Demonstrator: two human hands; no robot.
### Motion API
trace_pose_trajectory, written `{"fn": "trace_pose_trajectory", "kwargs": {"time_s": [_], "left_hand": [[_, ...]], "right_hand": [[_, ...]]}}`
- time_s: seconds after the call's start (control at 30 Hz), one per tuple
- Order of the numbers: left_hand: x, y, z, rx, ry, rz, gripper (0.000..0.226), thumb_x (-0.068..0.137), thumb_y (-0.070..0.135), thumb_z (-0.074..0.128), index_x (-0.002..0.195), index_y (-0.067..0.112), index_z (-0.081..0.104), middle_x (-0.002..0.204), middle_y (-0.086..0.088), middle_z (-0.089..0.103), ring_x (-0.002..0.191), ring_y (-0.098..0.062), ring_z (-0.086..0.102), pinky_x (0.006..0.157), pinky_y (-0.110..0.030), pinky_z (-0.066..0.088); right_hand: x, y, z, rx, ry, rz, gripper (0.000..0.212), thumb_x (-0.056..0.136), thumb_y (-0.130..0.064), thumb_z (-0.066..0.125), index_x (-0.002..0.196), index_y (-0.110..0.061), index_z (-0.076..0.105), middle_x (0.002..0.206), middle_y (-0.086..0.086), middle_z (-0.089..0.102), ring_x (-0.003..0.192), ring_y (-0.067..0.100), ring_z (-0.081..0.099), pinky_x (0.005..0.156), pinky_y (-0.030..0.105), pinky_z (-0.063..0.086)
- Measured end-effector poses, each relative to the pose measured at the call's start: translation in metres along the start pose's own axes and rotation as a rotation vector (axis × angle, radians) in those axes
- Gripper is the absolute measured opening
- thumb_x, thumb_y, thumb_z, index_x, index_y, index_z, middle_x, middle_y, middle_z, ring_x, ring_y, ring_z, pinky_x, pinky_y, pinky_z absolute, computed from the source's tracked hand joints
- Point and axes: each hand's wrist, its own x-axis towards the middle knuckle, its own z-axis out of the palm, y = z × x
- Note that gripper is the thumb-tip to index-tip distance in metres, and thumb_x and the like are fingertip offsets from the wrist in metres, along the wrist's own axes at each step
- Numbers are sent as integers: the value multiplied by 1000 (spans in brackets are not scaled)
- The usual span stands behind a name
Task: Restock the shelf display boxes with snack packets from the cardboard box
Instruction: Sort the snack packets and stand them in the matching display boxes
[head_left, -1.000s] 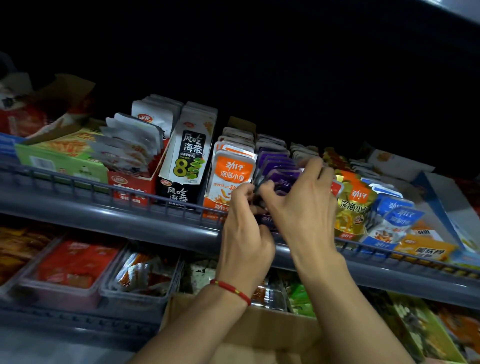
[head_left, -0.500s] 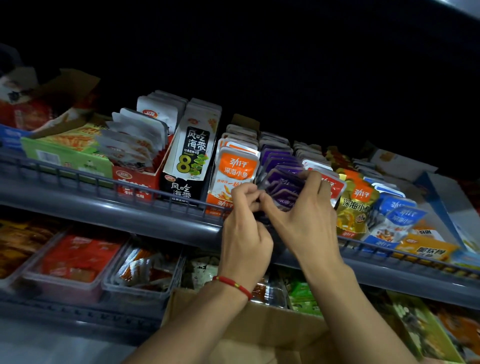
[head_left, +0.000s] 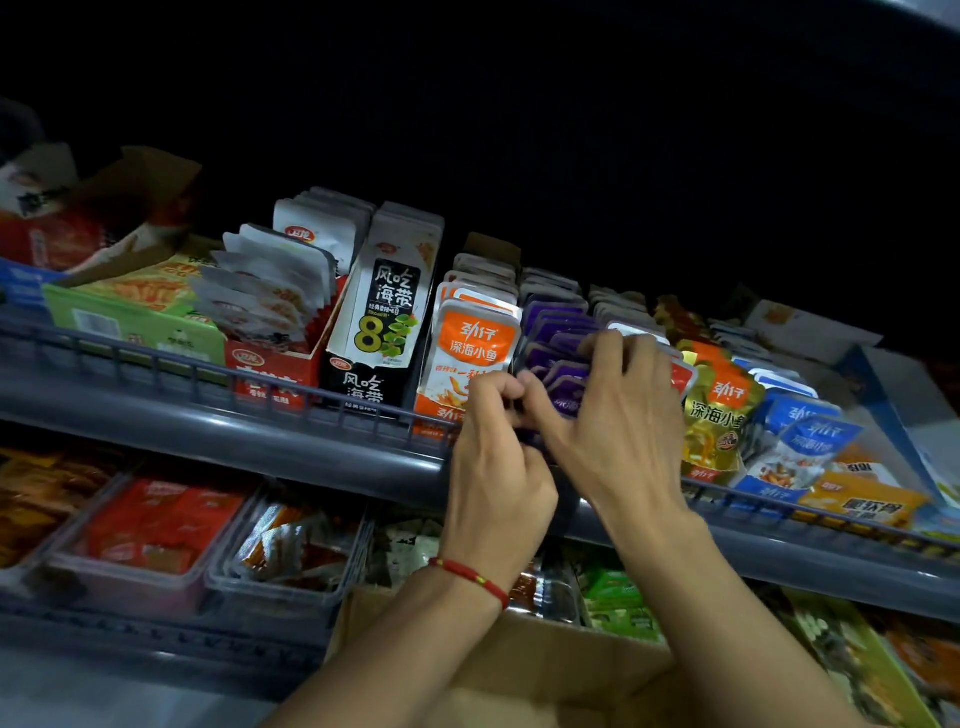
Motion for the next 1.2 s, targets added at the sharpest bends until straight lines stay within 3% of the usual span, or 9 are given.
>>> {"fn": "trace_pose_trajectory", "kwargs": {"time_s": [0.13, 0.33, 0.43, 0.57, 0.73, 0.83, 0.97, 1.2], "left_hand": [[-2, 0, 6, 111, -10, 51, 49, 75, -18, 49, 108, 18, 39, 102, 2, 46, 93, -8, 52, 76, -15, 46], [2, 0, 10, 193, -74, 95, 46, 74, -17, 53, 101, 18, 41, 97, 9, 41, 91, -4, 48, 75, -13, 45], [3, -1, 11, 210, -75, 104, 43, 74, -15, 54, 99, 18, 42, 95, 8, 42, 88, -8, 47, 73, -25, 46], [4, -2, 10, 228, -86, 98, 44, 73, -13, 54, 98, 20, 43, 96, 8, 42, 91, -10, 46, 74, -25, 45], [4, -1, 10, 247, -95, 101, 43, 74, -12, 55, 97, 22, 43, 98, 9, 41, 91, -8, 46, 73, -17, 42], [2, -1, 13, 251, -83, 116, 41, 71, -12, 53, 95, 19, 44, 97, 7, 42, 86, -9, 45, 72, -19, 39], [1, 0, 12, 263, -100, 105, 41, 73, -11, 54, 95, 21, 44, 97, 8, 43, 86, -10, 46, 71, -27, 44], [2, 0, 11, 283, -118, 101, 41, 74, -11, 56, 96, 22, 44, 99, 9, 43, 88, -9, 47, 72, -25, 44]], "right_hand": [[24, 10, 8, -76, 23, -122, 75, 91, -75, 39, 127, -11, 50, 125, 17, 49, 111, 33, 48, 88, 46, 41], [65, 13, 5, -269, -218, -164, 98, 84, -85, 7, 141, -18, 50, 139, 15, 55, 134, 35, 45, 115, 56, 22], [69, 10, 13, -230, -226, -204, 80, 91, -74, 17, 141, -20, 49, 130, 10, 62, 124, 29, 54, 113, 54, 22], [62, 9, 25, -84, -158, -293, 61, 99, -54, 31, 148, -20, 42, 129, 9, 63, 116, 27, 61, 112, 48, 21], [58, 7, 26, 20, -96, -287, 62, 103, -54, 26, 142, -15, 54, 129, 11, 66, 117, 31, 61, 107, 46, 36], [59, 4, 29, 70, -74, -273, 59, 102, -46, 28, 139, -12, 57, 121, 12, 69, 108, 31, 64, 97, 44, 44], [61, 3, 32, 61, -87, -268, 56, 96, -39, 35, 138, -8, 57, 115, 13, 69, 100, 31, 64, 90, 42, 47], [64, 6, 32, 106, -77, -325, 46, 105, -39, 32, 139, -17, 55, 118, 10, 68, 102, 30, 65, 88, 42, 49]]}}
